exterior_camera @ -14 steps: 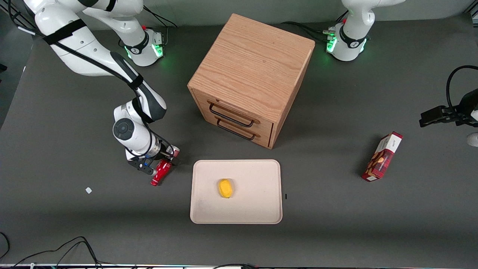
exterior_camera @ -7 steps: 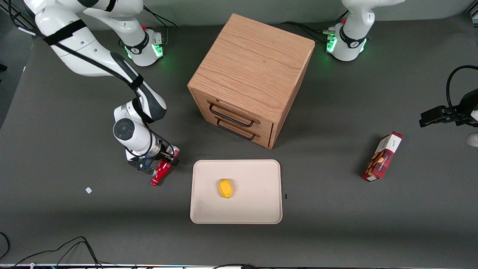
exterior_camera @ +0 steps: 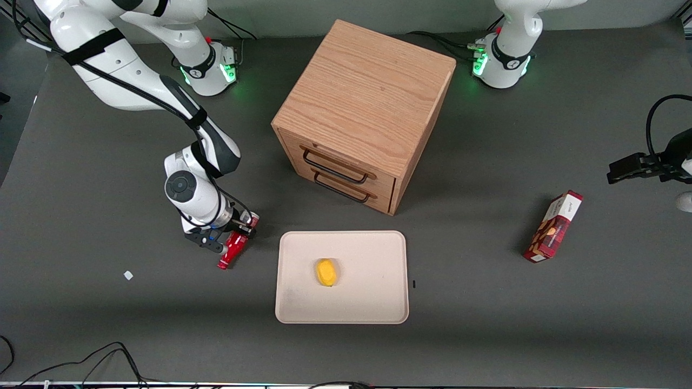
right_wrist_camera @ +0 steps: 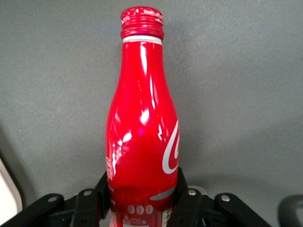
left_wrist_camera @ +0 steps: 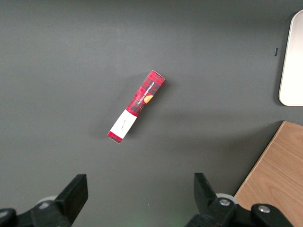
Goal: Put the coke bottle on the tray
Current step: 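Close the right gripper around the bottle's body, then lift the bottle and tilt it upright in the right gripper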
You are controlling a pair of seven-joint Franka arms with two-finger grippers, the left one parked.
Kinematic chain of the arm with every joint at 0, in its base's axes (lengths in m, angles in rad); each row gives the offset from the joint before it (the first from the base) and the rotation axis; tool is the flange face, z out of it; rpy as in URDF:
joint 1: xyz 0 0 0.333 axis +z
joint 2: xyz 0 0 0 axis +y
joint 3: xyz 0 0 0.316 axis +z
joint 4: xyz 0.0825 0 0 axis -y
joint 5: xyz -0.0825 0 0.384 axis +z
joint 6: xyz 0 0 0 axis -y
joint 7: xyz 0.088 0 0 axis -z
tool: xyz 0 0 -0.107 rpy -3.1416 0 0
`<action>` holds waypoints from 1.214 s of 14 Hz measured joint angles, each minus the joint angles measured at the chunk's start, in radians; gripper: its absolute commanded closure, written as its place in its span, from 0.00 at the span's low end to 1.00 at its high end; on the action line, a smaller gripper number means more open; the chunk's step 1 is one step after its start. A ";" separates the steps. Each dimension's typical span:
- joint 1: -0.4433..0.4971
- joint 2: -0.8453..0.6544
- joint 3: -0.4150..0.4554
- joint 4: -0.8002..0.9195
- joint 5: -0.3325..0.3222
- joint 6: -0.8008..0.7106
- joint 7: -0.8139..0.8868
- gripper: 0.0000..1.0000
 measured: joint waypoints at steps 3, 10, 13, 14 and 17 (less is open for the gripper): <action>-0.004 -0.069 0.001 0.053 -0.010 -0.156 -0.009 1.00; -0.005 -0.255 0.055 0.454 0.029 -0.805 -0.165 1.00; -0.016 -0.252 0.053 0.681 0.089 -1.028 -0.270 1.00; -0.020 -0.248 0.052 0.740 0.099 -1.094 -0.298 1.00; -0.023 -0.225 0.049 0.818 0.106 -1.161 -0.353 1.00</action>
